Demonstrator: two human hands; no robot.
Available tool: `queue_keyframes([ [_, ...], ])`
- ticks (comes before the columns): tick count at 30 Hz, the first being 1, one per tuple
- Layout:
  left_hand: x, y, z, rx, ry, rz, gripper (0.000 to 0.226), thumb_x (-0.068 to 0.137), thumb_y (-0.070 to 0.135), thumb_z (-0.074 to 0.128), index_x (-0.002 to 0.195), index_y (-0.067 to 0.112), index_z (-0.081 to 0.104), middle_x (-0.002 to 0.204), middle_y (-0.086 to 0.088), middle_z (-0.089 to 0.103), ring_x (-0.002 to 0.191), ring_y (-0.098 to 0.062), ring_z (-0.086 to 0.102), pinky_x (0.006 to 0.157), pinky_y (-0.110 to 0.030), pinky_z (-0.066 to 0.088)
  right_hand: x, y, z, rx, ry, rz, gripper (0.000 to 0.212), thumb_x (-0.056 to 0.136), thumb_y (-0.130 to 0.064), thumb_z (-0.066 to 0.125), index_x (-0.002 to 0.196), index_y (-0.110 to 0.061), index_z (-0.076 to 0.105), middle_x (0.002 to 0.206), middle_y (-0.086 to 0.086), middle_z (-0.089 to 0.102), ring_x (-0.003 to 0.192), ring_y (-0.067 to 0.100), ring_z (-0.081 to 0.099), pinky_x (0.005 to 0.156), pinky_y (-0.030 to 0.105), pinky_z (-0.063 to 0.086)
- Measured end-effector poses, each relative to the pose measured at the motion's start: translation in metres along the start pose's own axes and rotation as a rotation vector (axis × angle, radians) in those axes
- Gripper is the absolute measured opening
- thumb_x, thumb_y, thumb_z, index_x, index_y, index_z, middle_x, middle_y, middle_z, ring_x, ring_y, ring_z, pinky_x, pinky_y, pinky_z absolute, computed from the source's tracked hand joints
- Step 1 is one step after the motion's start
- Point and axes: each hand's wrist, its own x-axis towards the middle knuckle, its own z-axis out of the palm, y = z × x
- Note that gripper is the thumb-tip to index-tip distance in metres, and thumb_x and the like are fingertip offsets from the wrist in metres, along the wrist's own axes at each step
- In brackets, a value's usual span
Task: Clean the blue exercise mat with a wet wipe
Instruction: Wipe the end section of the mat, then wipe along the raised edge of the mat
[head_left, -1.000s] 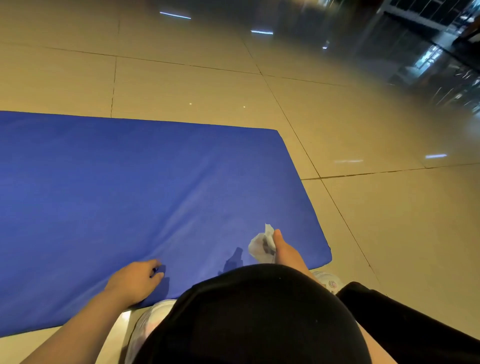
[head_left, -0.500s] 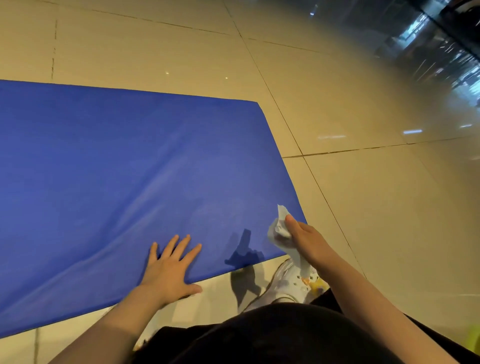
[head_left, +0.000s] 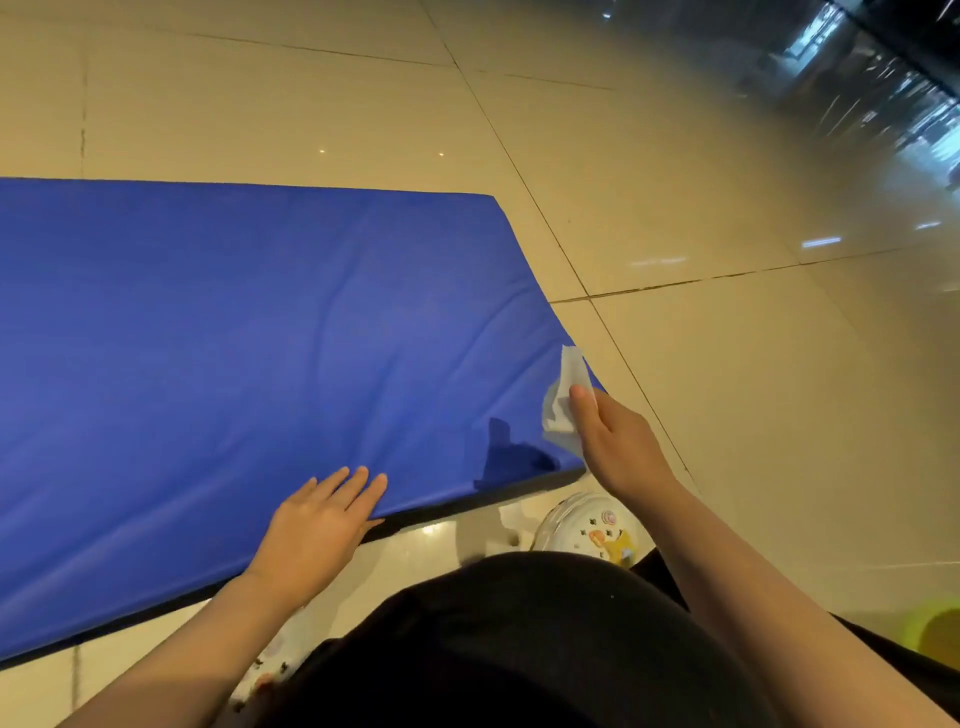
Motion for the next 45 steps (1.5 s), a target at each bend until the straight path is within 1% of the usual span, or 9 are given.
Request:
queue_keyframes([
  [3,0.014,-0.007,-0.054,-0.038,0.144,-0.021,0.054,0.102,0.047,0.038,0.102,0.010,0.078,0.096,-0.007,0.077,0.082,-0.024,0.075,0.056,-0.036,0.059,-0.014,-0.033,-0.016,-0.241,0.098,-0.326,0.042,0.104,-0.046,0.027,0.103,-0.017,0.058,0.093,-0.005,0.059,0.081,0.007,0.054,0.067,0.018,0.039],
  [7,0.016,-0.012,-0.142,-0.080,0.225,-0.154,0.034,0.083,0.034,0.077,0.106,0.009,0.076,0.096,-0.008,0.077,0.079,-0.028,0.075,0.052,-0.040,0.058,-0.038,-0.069,-0.034,-0.699,0.305,-0.890,0.050,0.102,-0.044,0.028,0.121,-0.013,0.063,0.119,0.008,0.067,0.107,0.026,0.065,0.092,0.038,0.051],
  [13,-0.018,-0.018,-0.241,-0.062,0.476,-0.236,0.034,0.081,0.025,0.065,0.109,0.009,0.074,0.096,-0.009,0.077,0.077,-0.032,0.074,0.054,-0.043,0.058,-0.065,-0.117,-0.076,-0.903,0.431,-1.094,0.051,0.101,-0.045,0.031,0.141,-0.017,0.049,0.140,0.007,0.055,0.129,0.029,0.051,0.113,0.046,0.028],
  [19,-0.059,-0.013,-0.314,-0.090,0.754,-0.299,0.038,0.092,0.033,0.050,0.115,0.010,0.071,0.096,-0.010,0.076,0.076,-0.038,0.072,0.054,-0.041,0.053,-0.109,-0.193,-0.147,-0.888,0.912,-1.228,0.045,0.101,-0.051,0.042,0.100,-0.011,0.063,0.092,0.006,0.065,0.081,0.030,0.061,0.076,0.041,0.044],
  [28,-0.076,-0.019,-0.466,0.193,0.939,-0.042,0.039,0.098,0.029,0.037,0.094,0.012,0.072,0.066,-0.008,0.068,0.046,-0.033,0.057,0.044,-0.027,0.033,-0.178,-0.248,-0.208,-0.692,1.327,-1.219,0.049,0.099,-0.056,0.047,0.074,-0.015,0.055,0.064,0.005,0.054,0.055,0.028,0.048,0.056,0.035,0.030],
  [32,-0.061,-0.012,-0.515,0.377,0.850,0.074,0.044,0.101,0.032,0.036,0.081,0.009,0.067,0.056,-0.006,0.062,0.038,-0.033,0.052,0.045,-0.020,0.022,-0.192,-0.251,-0.227,-0.595,1.408,-1.132,0.055,0.097,-0.059,0.045,0.064,-0.017,0.053,0.055,0.004,0.056,0.047,0.026,0.049,0.054,0.028,0.022],
  [37,0.007,-0.024,-0.555,0.539,0.753,0.093,0.047,0.101,0.038,0.031,0.073,0.013,0.060,0.055,-0.005,0.062,0.039,-0.032,0.052,0.050,-0.018,0.009,-0.168,-0.244,-0.239,-0.533,1.363,-0.980,0.058,0.094,-0.060,0.042,0.057,-0.016,0.052,0.049,0.004,0.054,0.041,0.026,0.044,0.052,0.026,0.019],
  [42,0.100,-0.039,-0.510,0.450,0.569,-0.147,0.041,0.106,0.046,0.023,0.107,0.026,0.059,0.104,0.000,0.070,0.091,-0.031,0.064,0.057,-0.032,0.026,-0.101,-0.238,-0.216,-0.558,1.175,-0.751,0.056,0.090,-0.062,0.032,0.056,-0.018,0.040,0.048,0.004,0.051,0.041,0.027,0.037,0.049,0.028,0.019],
  [45,0.142,-0.040,-0.463,0.387,0.620,-0.105,0.049,0.103,0.041,0.023,0.088,0.019,0.064,0.078,-0.008,0.069,0.068,-0.034,0.063,0.056,-0.034,0.028,-0.052,-0.208,-0.202,-0.472,1.044,-0.648,0.057,0.089,-0.066,0.020,0.062,-0.019,0.037,0.060,0.005,0.054,0.055,0.029,0.039,0.054,0.035,0.025],
])
